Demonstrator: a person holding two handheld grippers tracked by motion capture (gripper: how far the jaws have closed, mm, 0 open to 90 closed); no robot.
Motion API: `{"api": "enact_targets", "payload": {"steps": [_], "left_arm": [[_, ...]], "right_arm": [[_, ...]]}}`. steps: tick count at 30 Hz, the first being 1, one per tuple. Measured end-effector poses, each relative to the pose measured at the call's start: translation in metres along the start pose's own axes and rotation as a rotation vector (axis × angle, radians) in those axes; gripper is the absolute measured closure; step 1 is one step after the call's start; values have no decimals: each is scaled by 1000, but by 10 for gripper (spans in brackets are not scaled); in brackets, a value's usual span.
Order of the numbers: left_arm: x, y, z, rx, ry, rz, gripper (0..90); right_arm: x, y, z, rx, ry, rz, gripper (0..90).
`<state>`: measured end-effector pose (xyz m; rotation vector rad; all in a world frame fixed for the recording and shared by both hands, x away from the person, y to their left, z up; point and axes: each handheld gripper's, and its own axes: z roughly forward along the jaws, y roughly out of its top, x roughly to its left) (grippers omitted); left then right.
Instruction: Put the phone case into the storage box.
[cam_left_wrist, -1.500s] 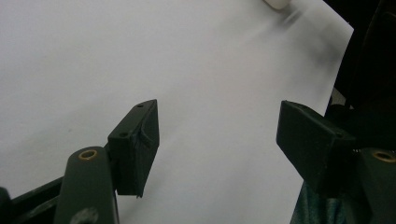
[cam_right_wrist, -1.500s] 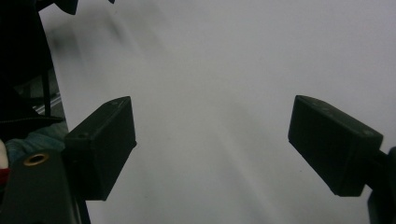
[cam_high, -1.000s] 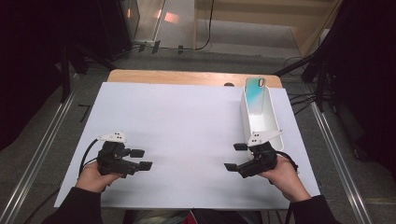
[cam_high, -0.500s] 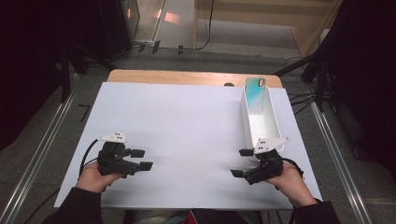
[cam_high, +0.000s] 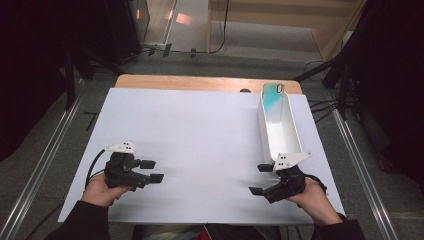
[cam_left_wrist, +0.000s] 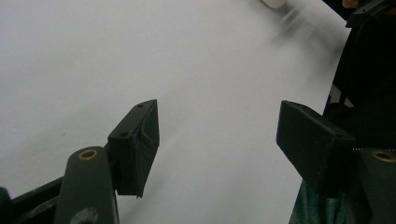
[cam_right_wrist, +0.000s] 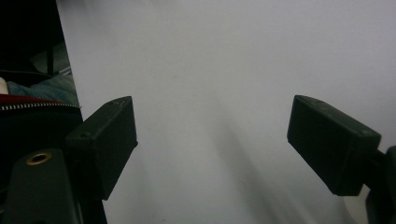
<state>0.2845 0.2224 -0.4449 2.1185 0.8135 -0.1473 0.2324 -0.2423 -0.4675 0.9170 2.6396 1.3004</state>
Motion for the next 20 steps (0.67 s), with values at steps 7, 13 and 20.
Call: {"api": "enact_targets", "payload": {"steps": [7,13,20], "left_arm": [[0,0,0,0,-1,0,300],[-1,0,0,5,2,2,300],[0,0,0,-1,-8,1,300]], "right_arm": [[0,-1,0,-2,1,7,145],[-1,-1,1,1,3,4,145],[0,-1,3,11,8,-6,145]]}}
